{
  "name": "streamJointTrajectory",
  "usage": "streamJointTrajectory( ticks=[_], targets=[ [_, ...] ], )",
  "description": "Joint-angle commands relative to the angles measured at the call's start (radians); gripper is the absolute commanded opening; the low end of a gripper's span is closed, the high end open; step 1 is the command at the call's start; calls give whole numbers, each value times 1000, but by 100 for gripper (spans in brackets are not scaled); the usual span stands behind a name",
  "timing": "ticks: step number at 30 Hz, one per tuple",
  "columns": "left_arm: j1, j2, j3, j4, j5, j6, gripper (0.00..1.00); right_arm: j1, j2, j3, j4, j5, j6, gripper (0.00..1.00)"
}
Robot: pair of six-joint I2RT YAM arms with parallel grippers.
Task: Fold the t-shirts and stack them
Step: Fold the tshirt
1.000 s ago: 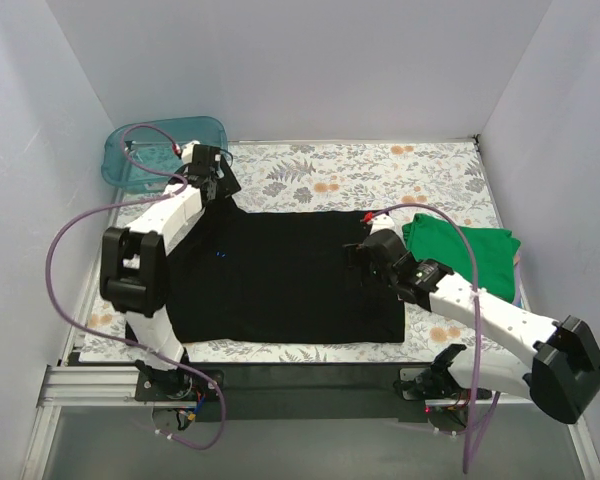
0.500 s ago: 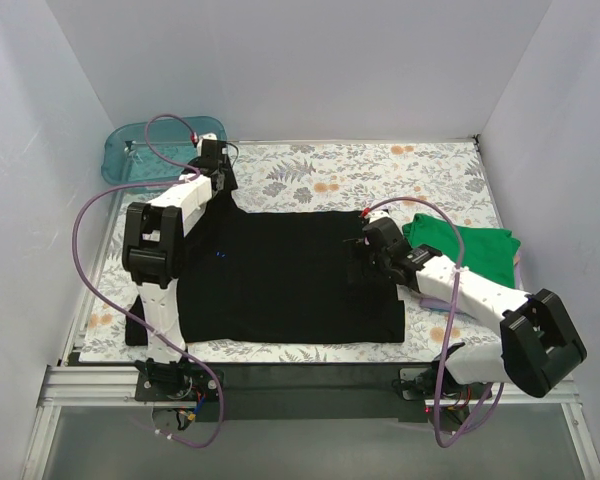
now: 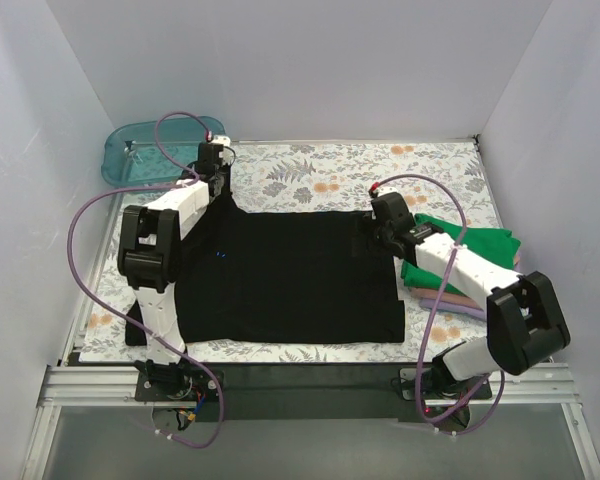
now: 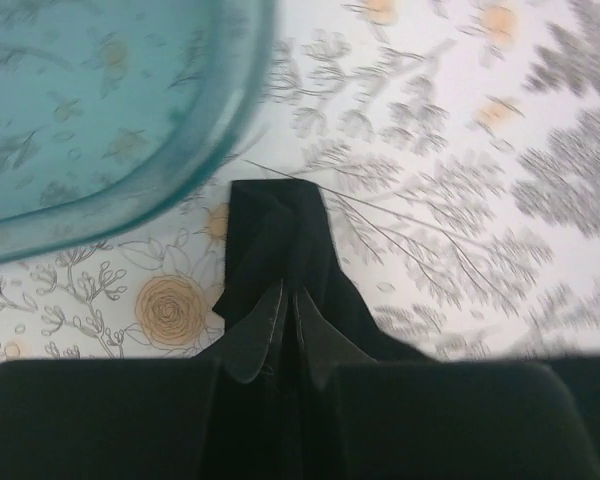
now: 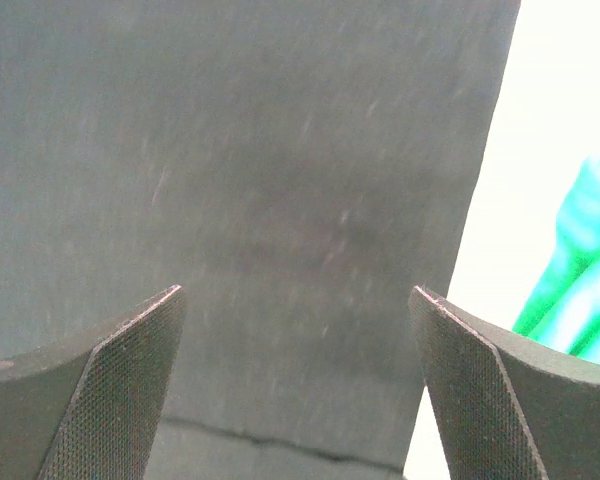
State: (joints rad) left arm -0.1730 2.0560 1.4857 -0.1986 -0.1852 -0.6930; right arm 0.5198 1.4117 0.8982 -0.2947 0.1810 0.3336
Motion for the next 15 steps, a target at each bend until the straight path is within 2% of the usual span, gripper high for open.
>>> streamJointTrajectory(
  ticks=[1,6,15],
  targets=[
    [-2,-149,-27,9,235,287,0,-29,58,102,26,20,-30,98],
    [0,-195,-45,-21,300,440,0,-58,179,182,12,31,-34,98],
    [-2,-136,59,-163,444,615,0,-125,343,347,-23,98,-21,96]
  ],
)
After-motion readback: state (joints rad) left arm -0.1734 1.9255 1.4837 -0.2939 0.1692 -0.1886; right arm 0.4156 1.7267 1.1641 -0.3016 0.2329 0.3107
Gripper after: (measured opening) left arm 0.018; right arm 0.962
